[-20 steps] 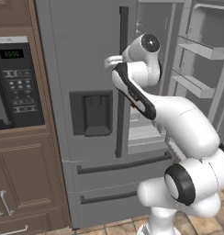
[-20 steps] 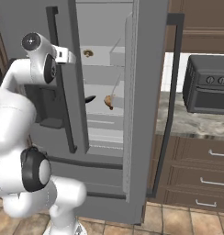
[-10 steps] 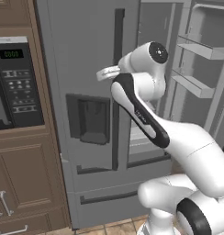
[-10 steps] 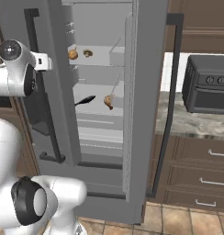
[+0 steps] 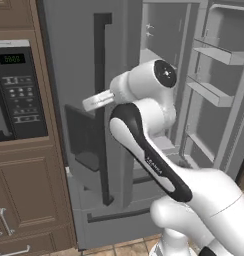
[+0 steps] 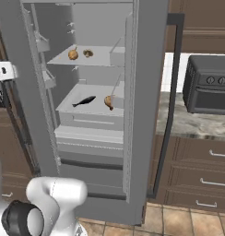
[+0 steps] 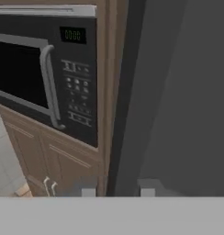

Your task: Gather the onion and mushroom from the fridge and place them on a tray on the dining counter. Then gather the chicken drumstick and fish from the fridge and place them on the other tray.

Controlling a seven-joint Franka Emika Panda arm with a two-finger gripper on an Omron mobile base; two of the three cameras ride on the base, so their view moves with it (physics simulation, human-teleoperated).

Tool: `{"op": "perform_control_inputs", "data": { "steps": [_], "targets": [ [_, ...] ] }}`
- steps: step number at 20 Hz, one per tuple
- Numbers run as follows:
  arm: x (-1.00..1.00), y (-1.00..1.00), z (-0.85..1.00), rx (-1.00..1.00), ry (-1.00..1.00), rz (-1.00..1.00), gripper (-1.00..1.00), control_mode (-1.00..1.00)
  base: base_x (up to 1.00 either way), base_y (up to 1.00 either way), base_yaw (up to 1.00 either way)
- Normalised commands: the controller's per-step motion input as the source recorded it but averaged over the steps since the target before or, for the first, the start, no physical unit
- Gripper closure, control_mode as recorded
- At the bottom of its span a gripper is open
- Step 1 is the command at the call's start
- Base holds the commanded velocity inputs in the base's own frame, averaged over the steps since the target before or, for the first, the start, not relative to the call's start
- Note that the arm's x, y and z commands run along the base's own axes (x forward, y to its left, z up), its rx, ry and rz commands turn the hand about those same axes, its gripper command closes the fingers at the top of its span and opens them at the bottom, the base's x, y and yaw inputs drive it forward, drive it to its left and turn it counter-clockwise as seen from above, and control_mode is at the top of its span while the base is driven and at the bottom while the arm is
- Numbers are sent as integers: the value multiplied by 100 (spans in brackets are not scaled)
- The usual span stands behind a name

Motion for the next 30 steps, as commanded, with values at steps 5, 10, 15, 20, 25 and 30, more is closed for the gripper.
{"op": "perform_control_inputs", "data": {
  "steps": [5, 10, 15, 20, 25, 30],
  "targets": [
    [-100, -2, 7, 6, -9, -1, -100, -100, 0, 0, 0],
    [-100, -88, 24, 22, -2, -6, -100, -100, 0, 0, 0],
    [-33, -95, 24, 25, 10, -4, -100, -100, 0, 0, 0],
    [24, -56, 31, 23, 24, -3, -100, -100, 0, 0, 0],
    [56, -13, 10, 14, 31, -1, -100, -100, 0, 0, 0],
    [65, -2, -17, 14, 21, 1, -100, -100, 0, 0, 0]
  ]
}}
